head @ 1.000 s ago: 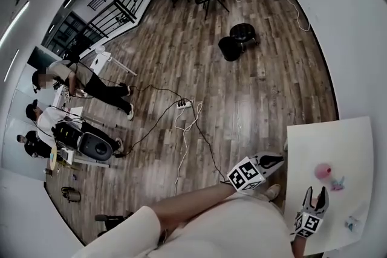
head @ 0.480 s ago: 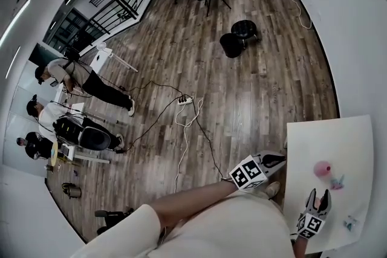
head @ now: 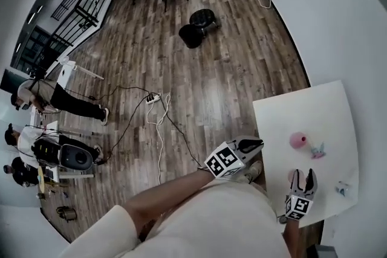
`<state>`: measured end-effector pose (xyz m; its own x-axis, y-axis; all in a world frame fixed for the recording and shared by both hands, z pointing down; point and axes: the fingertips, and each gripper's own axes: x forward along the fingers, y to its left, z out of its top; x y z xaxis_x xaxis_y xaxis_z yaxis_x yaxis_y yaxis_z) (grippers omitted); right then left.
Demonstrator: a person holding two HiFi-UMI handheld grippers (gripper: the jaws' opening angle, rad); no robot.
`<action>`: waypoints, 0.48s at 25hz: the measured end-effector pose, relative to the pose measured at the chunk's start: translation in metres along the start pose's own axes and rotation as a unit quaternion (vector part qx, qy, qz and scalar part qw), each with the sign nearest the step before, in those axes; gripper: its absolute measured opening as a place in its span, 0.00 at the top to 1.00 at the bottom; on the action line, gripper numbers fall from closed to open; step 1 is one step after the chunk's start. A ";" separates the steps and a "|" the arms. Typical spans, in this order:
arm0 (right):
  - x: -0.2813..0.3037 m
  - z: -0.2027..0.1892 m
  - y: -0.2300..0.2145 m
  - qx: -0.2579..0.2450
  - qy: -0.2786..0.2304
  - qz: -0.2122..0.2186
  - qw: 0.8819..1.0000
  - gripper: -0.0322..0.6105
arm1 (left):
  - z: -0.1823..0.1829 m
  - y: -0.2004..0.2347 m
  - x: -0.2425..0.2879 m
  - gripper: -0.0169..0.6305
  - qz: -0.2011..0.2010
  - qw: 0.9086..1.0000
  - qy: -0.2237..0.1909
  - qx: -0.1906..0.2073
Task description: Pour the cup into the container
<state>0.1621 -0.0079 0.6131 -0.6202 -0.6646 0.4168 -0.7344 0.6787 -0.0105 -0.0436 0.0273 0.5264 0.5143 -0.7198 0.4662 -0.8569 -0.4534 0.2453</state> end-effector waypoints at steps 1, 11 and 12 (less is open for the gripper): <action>0.001 -0.009 0.000 0.003 0.000 -0.002 1.000 0.59 | -0.007 0.000 0.006 0.95 -0.007 1.000 0.003 0.005; -0.050 -0.029 0.012 -0.020 0.057 0.011 0.998 0.39 | 0.016 -0.043 0.018 0.95 -0.061 0.997 0.038 0.032; -0.051 -0.040 0.012 -0.024 0.065 0.012 0.998 0.37 | 0.012 -0.047 0.021 0.95 -0.066 0.996 0.042 0.035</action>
<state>0.1959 0.0468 0.6286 -0.5937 -0.6042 0.5316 -0.7043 0.7097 0.0201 0.0083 0.0269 0.5145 0.6149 -0.6069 0.5035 -0.7761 -0.5791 0.2498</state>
